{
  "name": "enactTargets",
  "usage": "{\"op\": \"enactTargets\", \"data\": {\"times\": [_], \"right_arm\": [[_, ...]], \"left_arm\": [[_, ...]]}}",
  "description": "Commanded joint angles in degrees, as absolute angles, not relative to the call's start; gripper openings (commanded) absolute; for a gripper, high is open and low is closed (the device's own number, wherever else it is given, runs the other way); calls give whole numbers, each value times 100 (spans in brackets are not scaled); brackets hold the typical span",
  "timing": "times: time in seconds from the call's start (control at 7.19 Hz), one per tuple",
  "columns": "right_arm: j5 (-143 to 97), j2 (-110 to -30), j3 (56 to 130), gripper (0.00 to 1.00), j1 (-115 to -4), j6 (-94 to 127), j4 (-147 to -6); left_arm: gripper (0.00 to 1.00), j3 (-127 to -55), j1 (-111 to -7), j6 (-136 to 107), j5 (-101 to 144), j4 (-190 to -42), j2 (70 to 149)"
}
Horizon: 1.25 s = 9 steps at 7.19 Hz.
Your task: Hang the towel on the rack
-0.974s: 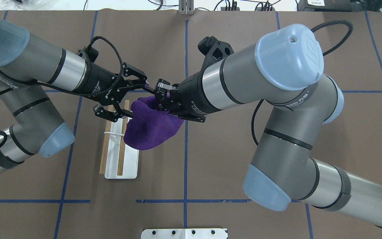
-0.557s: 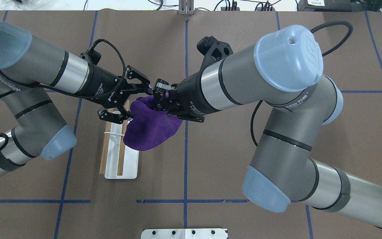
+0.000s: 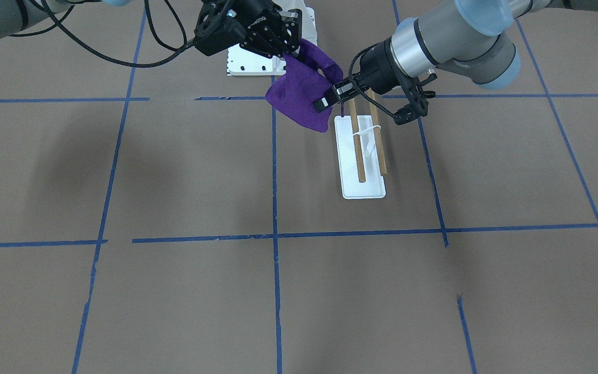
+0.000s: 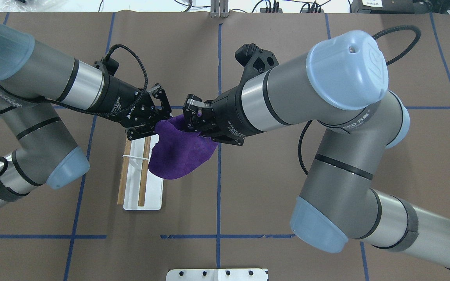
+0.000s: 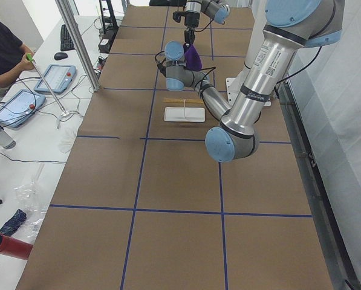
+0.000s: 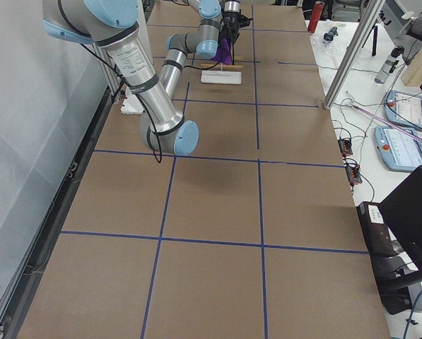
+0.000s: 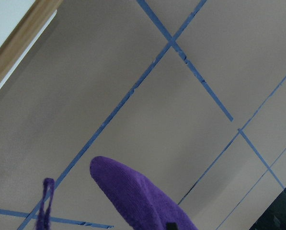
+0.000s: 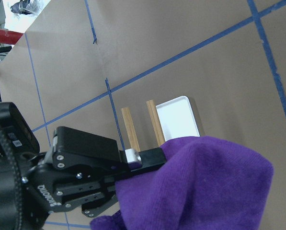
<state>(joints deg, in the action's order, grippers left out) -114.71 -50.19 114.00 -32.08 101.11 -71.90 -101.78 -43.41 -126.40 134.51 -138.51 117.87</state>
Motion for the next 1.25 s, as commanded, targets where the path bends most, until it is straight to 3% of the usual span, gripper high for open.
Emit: {"op": "enactTargets", "data": {"times": [0.0, 0.7, 1.11], "right_arm": [[-11426, -5088, 11434, 98, -3225, 10107, -7198], [-11487, -6265, 12164, 100, -3690, 9554, -7181], [-11531, -6759, 12322, 100, -3850, 9545, -7163]], "left_arm": [[0, -10213, -4342, -12604, 13439, -13852, 11769], [0, -10248, -4324, -12542, 13008, -13869, 11716], [0, -10843, -4368, -12165, 13008, -13895, 10771]]}}
